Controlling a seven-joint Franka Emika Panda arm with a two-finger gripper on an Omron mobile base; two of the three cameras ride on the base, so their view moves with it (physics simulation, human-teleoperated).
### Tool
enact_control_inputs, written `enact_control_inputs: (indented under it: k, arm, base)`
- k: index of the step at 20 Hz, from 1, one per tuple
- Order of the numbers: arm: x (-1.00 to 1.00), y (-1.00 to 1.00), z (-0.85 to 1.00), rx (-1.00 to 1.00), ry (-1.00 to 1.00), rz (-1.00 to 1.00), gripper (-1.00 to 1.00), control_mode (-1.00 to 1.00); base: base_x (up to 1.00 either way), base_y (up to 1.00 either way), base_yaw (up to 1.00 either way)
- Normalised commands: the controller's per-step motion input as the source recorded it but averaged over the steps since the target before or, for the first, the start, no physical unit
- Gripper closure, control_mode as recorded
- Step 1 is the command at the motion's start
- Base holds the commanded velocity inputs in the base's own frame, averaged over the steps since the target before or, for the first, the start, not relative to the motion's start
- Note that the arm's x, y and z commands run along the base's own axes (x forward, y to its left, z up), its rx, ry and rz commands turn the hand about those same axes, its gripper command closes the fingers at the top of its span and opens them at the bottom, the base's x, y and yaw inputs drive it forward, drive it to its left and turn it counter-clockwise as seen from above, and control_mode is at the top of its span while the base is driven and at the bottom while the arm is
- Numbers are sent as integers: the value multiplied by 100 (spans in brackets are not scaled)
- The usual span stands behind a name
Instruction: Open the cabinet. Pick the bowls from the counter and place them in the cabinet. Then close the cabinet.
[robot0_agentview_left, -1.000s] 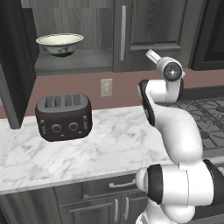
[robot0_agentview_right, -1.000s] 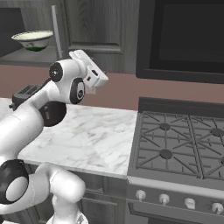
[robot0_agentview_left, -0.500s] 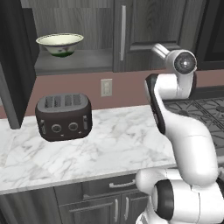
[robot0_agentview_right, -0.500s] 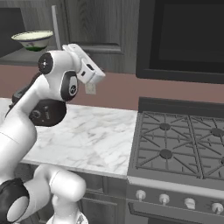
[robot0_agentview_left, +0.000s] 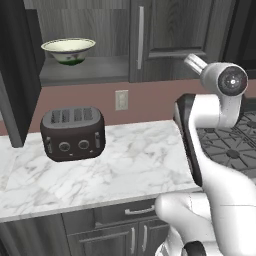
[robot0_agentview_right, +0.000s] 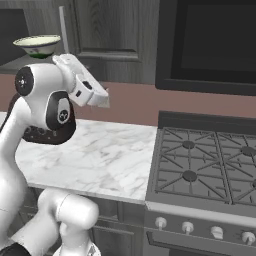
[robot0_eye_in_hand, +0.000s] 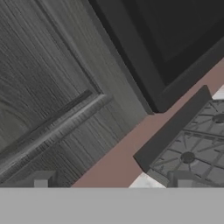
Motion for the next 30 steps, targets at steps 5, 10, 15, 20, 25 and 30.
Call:
enact_control_inputs:
  k: [5, 10, 15, 20, 25, 30]
  arm:
    - [-75, 16, 0, -5, -7, 1, -100, -100]
    - [-56, 11, 8, -6, 0, 6, -100, -100]
    - [-48, 40, 0, -9, 0, 5, -100, -100]
    - [-62, 18, 0, -2, 0, 6, -100, -100]
    - [-56, 54, 0, -11, 0, 2, -100, -100]
    - [-49, 55, 0, -12, 0, 0, -100, -100]
  base:
    - [0, 0, 0]
    - [0, 0, 0]
    - [0, 0, 0]
    - [0, 0, 0]
    - [0, 0, 0]
    - [0, 0, 0]
